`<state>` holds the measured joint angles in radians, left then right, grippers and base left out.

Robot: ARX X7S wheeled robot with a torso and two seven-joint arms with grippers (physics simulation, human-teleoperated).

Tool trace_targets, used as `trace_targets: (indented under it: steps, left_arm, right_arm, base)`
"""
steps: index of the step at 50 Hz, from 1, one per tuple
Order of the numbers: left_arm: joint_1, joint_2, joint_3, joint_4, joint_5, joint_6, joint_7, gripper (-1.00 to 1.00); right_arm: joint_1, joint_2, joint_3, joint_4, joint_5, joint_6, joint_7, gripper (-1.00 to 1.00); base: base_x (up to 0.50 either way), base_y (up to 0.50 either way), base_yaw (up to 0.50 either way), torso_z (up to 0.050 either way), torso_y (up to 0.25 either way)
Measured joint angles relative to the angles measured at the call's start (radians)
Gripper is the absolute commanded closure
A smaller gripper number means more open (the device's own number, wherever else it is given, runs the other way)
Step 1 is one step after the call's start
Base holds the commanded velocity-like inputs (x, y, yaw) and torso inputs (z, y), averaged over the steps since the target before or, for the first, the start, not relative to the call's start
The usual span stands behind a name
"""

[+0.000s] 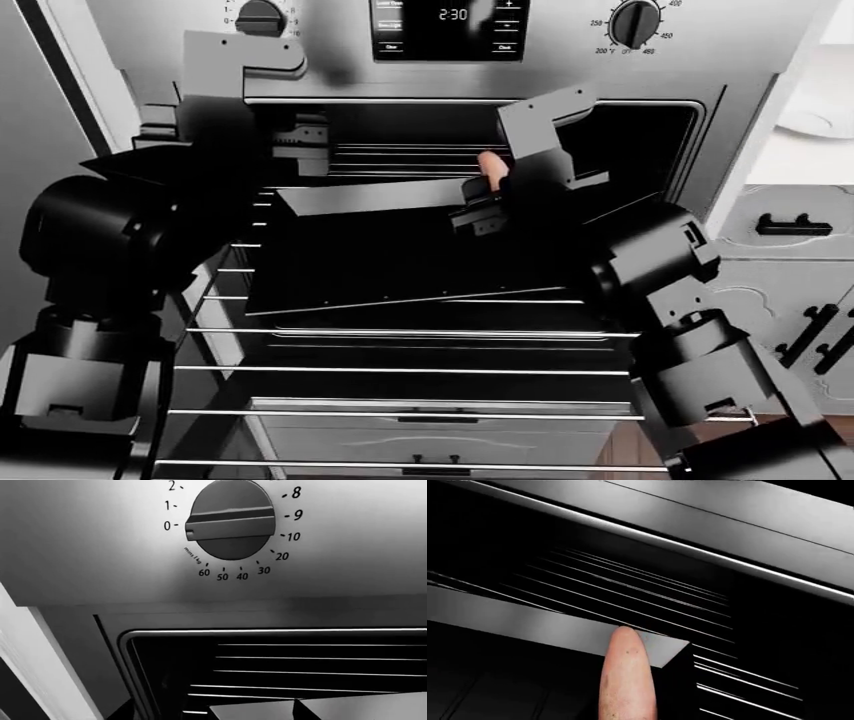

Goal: Place the sweet potato on the top rack of the oven.

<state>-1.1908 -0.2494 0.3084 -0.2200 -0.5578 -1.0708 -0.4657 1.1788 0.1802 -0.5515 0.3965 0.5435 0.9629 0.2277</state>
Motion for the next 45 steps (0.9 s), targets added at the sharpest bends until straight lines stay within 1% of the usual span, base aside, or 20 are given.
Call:
trace_targets:
  steps: [45]
  left_arm:
    - [0.015, -0.011, 0.001, 0.007, -0.015, 0.006, -0.011, -1.00]
  right_arm:
    - [-0.015, -0.028, -0.066, -0.006, 0.019, -0.017, -0.038, 1.00]
  base:
    - [0.00, 0.00, 0.00, 0.000, 0.000]
